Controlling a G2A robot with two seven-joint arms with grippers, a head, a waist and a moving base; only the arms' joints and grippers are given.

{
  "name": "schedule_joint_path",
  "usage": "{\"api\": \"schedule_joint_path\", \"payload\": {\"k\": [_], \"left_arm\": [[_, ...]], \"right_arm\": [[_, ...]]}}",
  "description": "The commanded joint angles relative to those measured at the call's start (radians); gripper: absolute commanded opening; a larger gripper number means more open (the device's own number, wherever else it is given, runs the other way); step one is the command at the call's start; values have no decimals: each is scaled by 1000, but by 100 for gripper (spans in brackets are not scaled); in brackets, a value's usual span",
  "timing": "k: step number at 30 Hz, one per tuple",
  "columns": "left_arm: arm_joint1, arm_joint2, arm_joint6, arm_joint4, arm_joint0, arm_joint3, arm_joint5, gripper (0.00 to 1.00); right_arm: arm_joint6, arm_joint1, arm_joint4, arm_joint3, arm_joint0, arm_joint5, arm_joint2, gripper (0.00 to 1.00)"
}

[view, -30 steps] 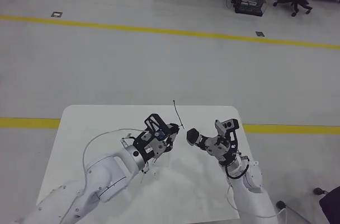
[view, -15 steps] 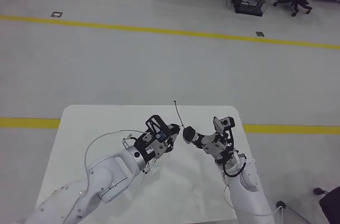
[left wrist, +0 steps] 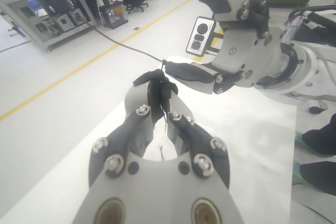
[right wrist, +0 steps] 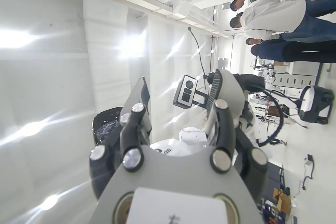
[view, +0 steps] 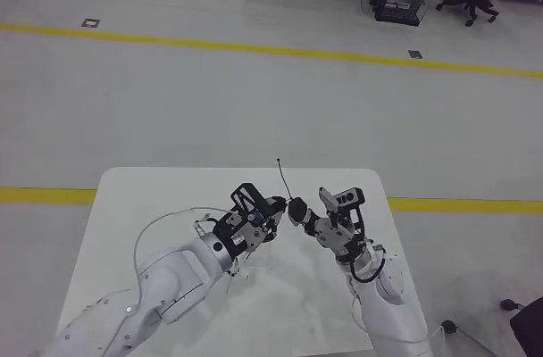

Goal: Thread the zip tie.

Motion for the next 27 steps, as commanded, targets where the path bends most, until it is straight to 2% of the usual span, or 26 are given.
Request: {"api": "schedule_joint_path", "payload": {"k": [1, 10, 27], "left_arm": [[-2, -1, 0, 1, 1, 1, -2, 0], [-8, -7, -2, 9, 5, 1, -9, 0], [-19, -16, -7, 17, 17, 2, -23, 0]], "right_arm": [[2, 0, -1, 1, 0, 2, 0, 47], [9, -2, -1, 4, 0, 8, -4, 44], [14, -5, -4, 13, -4, 12, -4, 29]]}}
